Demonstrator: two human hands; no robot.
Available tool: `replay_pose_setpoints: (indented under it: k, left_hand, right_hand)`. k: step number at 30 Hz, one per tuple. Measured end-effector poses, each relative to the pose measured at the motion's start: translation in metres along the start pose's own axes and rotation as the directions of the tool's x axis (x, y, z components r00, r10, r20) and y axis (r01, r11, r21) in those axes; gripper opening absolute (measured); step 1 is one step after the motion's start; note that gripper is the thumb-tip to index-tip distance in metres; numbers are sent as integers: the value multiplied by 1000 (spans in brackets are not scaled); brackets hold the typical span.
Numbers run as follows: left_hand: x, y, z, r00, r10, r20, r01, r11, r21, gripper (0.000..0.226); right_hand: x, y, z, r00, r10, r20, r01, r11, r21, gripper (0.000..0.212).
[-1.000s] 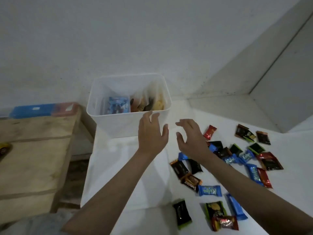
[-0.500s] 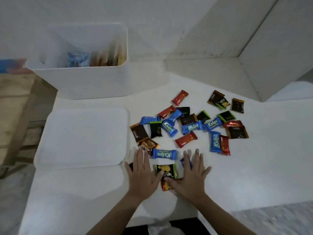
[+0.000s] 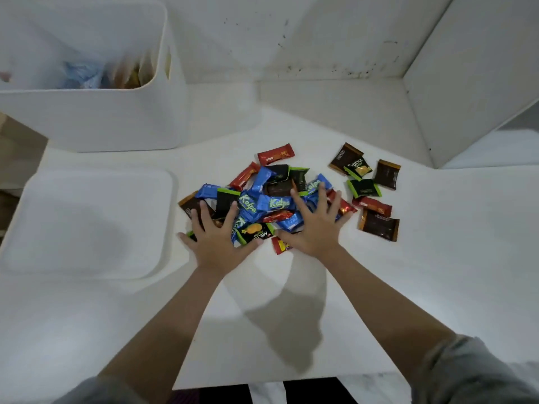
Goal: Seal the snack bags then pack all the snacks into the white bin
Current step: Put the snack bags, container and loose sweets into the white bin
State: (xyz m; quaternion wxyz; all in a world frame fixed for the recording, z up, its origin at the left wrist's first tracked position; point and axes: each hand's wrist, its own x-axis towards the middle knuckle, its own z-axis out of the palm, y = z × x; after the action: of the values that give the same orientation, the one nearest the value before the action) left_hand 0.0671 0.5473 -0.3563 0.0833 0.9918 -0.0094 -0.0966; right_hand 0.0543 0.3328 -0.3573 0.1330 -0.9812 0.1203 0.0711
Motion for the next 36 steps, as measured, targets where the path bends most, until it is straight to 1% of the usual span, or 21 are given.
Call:
replay_pose_setpoints:
  k: [2,4,6,8,10,11,13,14,17,20,23,25,28,30,32,34,36]
  left_hand:
    - [2,2,0,999,36,-36,-36,999,17,87]
    - [2,2,0,989,120,-84,-117,992,38,72]
    - [1,1,2,965,216,-148,-215,976,24,56]
    - [0,0,2,946,286,-154,-291,957,-12,54]
    - [1,-2,-3,941,309,-134,-321,944,-77,44]
    - [3,-4,-8,943,309,-125,-325,936,-136,39]
    - [10,-10,-18,950,292,-113,-312,905,-289,38]
    - [14,-15,-23,953,283,-110,-304,881,-363,40]
    - [24,-25,-49,954,253,-159,-298,780,-550,34]
    - [35,-31,-83,944,214,-251,-327,715,-619,24]
    - [52,-47,-134,915,181,-360,-389,631,-671,18]
    - [67,-61,-170,889,136,-437,-428,588,-686,17]
    - [98,-85,-224,860,22,-510,-438,545,-715,17]
    - [125,-100,-256,822,-45,-568,-458,541,-706,15]
    - [151,-112,-282,794,-117,-597,-448,551,-704,17]
    - [175,-120,-301,779,-155,-608,-420,591,-689,24]
    - [199,-127,-305,816,-132,-563,-369,632,-682,27]
  right_hand:
    - [0,-5,2,996,-53,-75,55,998,21,78]
    - [-6,-8,3,980,-81,-179,88,996,34,58]
    - [-12,-12,3,968,-73,-242,80,997,16,46]
    - [-14,-15,1,970,-59,-234,67,997,26,39]
    - [-14,-14,-3,977,-60,-204,77,994,80,36]
    - [-12,-14,-8,982,-56,-180,81,988,133,36]
    - [-8,-15,-21,993,-28,-117,59,961,272,33]
    - [-5,-17,-28,995,9,-96,24,942,335,31]
    - [1,-34,-52,982,161,-97,-88,852,516,26]
    - [10,-62,-79,966,211,-148,-65,755,653,22]
    - [25,-112,-111,964,174,-199,27,684,729,22]
    - [39,-151,-132,964,114,-239,106,663,741,21]
    - [64,-209,-160,952,25,-306,224,625,748,19]
    - [83,-246,-174,932,-19,-361,296,614,731,19]
    - [100,-277,-185,919,-48,-392,335,619,710,21]
    - [118,-303,-192,910,-112,-398,361,683,635,20]
    - [136,-321,-194,902,-229,-366,393,785,479,22]
